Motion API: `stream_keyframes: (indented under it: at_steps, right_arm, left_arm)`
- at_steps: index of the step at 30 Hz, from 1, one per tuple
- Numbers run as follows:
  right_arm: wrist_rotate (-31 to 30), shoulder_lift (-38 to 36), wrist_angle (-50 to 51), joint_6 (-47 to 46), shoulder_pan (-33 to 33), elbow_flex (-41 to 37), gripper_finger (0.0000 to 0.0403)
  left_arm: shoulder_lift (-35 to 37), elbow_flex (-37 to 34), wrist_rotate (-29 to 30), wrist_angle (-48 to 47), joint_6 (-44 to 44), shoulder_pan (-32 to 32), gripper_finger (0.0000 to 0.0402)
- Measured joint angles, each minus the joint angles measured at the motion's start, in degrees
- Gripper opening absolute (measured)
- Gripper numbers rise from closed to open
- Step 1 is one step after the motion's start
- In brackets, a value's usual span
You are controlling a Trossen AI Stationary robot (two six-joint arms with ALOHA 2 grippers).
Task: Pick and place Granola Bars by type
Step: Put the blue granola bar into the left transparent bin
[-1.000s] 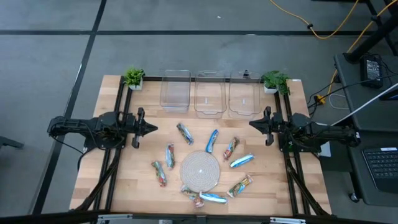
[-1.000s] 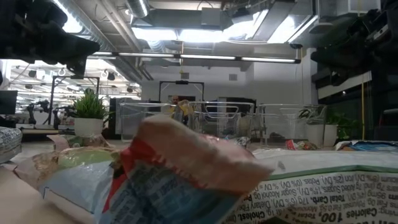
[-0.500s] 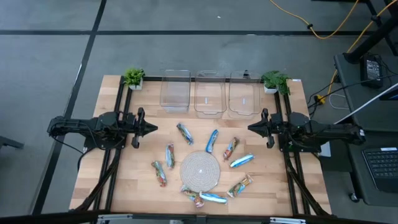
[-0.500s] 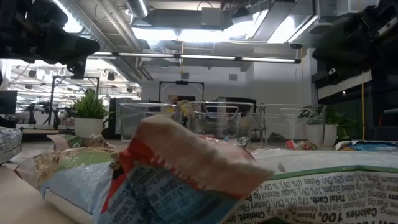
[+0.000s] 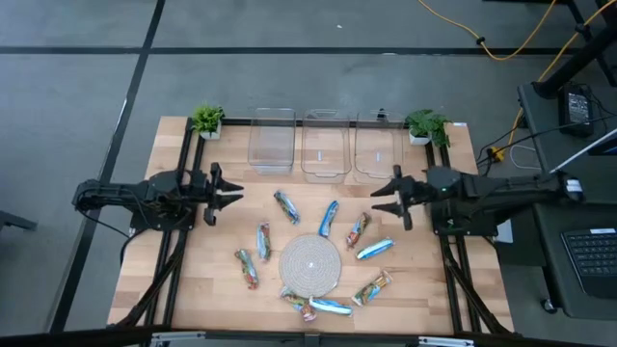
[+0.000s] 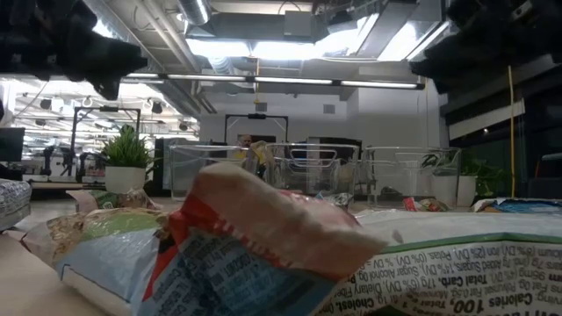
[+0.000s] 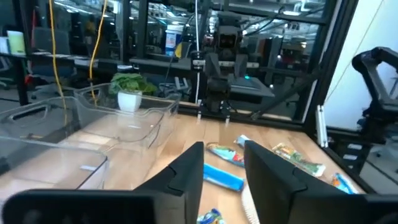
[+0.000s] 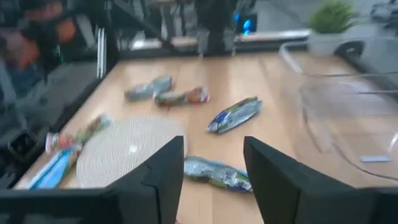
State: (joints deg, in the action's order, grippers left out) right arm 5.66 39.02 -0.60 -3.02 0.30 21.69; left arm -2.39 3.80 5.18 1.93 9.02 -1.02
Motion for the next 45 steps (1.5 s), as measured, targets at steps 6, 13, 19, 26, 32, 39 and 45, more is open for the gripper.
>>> stream_keyframes:
  at_steps: [6, 13, 19, 26, 32, 39, 45]
  right_arm:
    - [0.0, 12.3, 2.0, 3.7, 3.4, 8.9, 0.0189]
    - [0.0, 23.3, 10.5, 7.1, 5.5, 20.1, 0.0205]
    - [0.0, 31.3, 17.6, 9.3, 6.4, 28.3, 0.0219]
    - [0.0, 34.6, 20.8, 9.7, 6.4, 31.5, 0.0222]
    - [-0.1, 34.4, 19.7, 8.9, 6.3, 31.5, 0.0222]
    - [-1.6, 34.3, 14.4, 8.6, 6.3, 31.5, 0.0222]
    - [-2.2, 34.3, 13.8, 7.6, 6.3, 31.5, 0.0222]
  left_arm:
    - [-7.5, 5.5, -3.8, 0.0, 1.6, -0.5, 0.0144]
    - [-22.7, 11.4, -3.4, 0.0, 2.8, -5.8, 0.0148]
    - [-36.8, 18.3, -3.2, -0.1, 2.4, -9.8, 0.0148]
    - [-49.4, 27.8, -3.1, -0.4, -3.8, -12.6, 0.0148]
    - [-58.1, 33.7, 0.8, -2.4, -10.6, -12.8, 0.0148]
    - [-68.2, 36.6, 7.8, -7.4, -16.1, -10.5, 0.0148]
    - [-74.3, 36.6, 10.7, -7.4, -20.8, -7.2, 0.0148]
